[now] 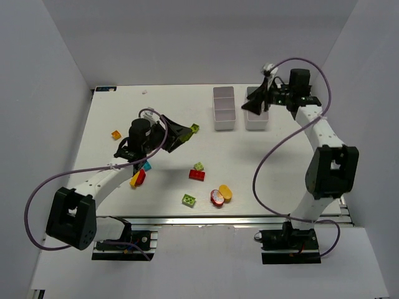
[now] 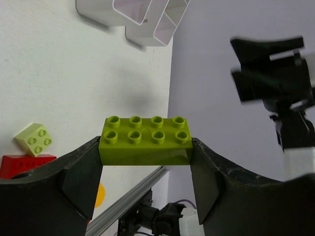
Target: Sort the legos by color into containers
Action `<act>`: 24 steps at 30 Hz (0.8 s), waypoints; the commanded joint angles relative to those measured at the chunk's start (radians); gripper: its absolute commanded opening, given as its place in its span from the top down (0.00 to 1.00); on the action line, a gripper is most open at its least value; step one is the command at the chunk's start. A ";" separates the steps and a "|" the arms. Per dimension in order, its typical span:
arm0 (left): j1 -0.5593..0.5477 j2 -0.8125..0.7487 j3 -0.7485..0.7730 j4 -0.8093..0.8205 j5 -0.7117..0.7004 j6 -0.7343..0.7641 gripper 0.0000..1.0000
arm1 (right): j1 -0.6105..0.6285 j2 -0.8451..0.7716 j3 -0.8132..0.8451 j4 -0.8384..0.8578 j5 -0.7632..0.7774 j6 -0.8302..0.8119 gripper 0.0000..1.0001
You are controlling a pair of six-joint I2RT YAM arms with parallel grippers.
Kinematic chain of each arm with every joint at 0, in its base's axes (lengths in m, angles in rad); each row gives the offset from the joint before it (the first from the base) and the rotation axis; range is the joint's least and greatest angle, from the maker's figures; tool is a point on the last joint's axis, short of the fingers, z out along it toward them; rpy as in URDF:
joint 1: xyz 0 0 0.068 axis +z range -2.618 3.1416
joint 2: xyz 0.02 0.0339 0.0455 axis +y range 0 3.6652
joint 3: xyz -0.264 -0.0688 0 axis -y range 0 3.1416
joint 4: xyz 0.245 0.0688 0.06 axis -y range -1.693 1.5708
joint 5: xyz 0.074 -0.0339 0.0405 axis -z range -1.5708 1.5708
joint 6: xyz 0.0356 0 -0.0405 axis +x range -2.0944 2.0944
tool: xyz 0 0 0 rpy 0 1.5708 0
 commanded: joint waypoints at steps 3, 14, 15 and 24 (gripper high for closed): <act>-0.022 0.017 0.023 0.114 0.043 -0.016 0.82 | 0.192 -0.329 -0.361 -0.118 -0.271 -0.281 0.31; -0.030 0.026 -0.025 0.359 0.255 -0.127 0.82 | 0.278 -0.421 -0.520 0.116 -0.291 -0.442 0.15; -0.030 0.023 -0.034 0.363 0.267 -0.128 0.82 | 0.298 -0.412 -0.505 0.129 -0.290 -0.444 0.15; -0.041 -0.026 -0.071 0.352 0.318 -0.108 0.82 | 0.390 -0.373 -0.483 0.373 -0.216 -0.254 0.17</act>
